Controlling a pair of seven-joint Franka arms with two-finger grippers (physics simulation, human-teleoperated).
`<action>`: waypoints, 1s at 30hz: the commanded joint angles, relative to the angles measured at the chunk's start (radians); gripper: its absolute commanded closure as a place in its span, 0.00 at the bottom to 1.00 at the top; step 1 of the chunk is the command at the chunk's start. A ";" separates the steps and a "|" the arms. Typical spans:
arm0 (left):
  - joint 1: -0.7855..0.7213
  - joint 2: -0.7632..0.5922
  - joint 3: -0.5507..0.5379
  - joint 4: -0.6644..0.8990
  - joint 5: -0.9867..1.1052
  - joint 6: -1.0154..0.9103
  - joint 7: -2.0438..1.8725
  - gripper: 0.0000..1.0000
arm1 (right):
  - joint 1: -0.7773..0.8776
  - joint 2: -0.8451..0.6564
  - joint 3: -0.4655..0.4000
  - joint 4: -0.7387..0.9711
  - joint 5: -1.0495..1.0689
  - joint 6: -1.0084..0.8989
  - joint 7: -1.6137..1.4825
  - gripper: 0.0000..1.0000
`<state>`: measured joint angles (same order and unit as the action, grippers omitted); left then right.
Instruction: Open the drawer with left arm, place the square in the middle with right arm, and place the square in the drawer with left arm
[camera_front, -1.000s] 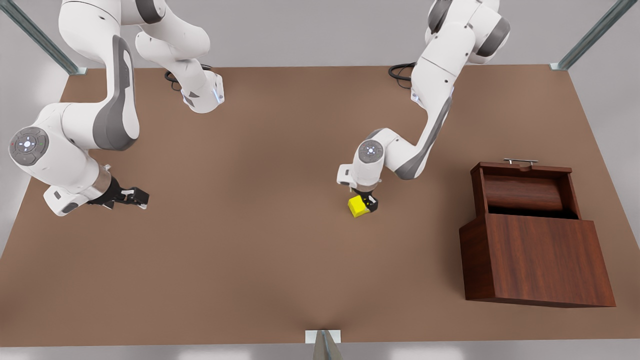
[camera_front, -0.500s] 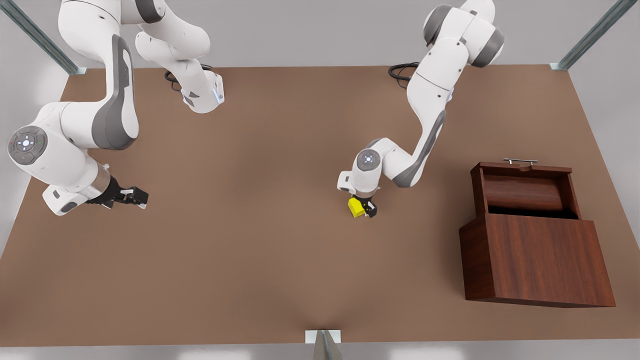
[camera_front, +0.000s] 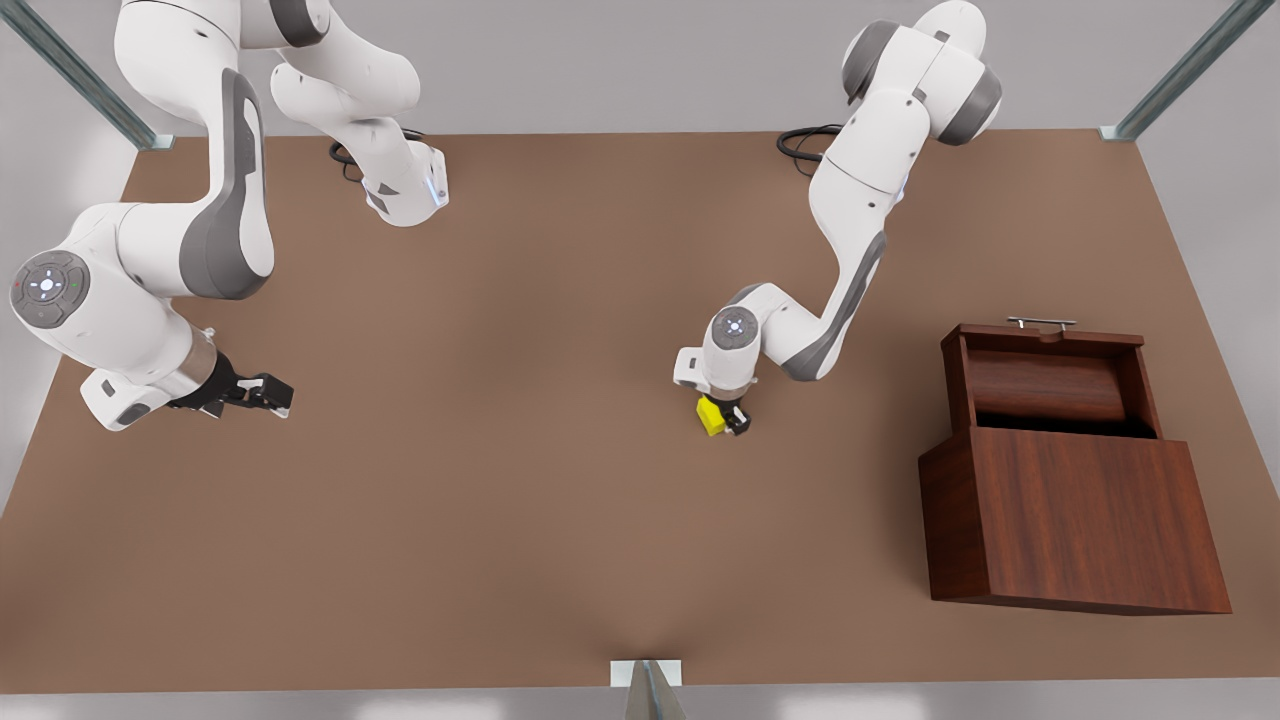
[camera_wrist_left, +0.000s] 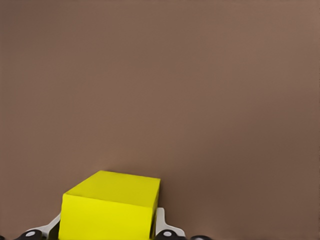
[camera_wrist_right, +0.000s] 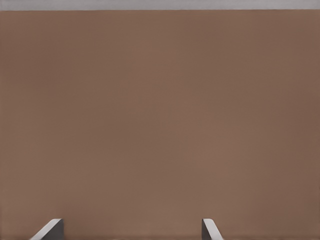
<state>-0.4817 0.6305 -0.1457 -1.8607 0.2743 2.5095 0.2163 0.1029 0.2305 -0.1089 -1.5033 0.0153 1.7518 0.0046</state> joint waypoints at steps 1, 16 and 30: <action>0.000 0.001 0.002 0.000 0.000 0.000 0.000 0.25 | 0.000 0.000 0.000 0.000 0.000 0.000 0.000 0.00; -0.002 -0.031 -0.005 0.015 0.000 -0.021 -0.035 0.28 | -0.003 -0.007 -0.002 0.000 0.000 -0.003 -0.002 0.00; 0.003 -0.453 0.408 0.008 -0.230 -0.633 0.575 0.29 | -0.005 -0.016 -0.005 0.000 0.000 -0.018 -0.008 0.00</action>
<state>-0.4738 0.1778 0.2838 -1.8531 0.0695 1.8763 0.8229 0.0985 0.2149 -0.1134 -1.5047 0.0153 1.7334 -0.0029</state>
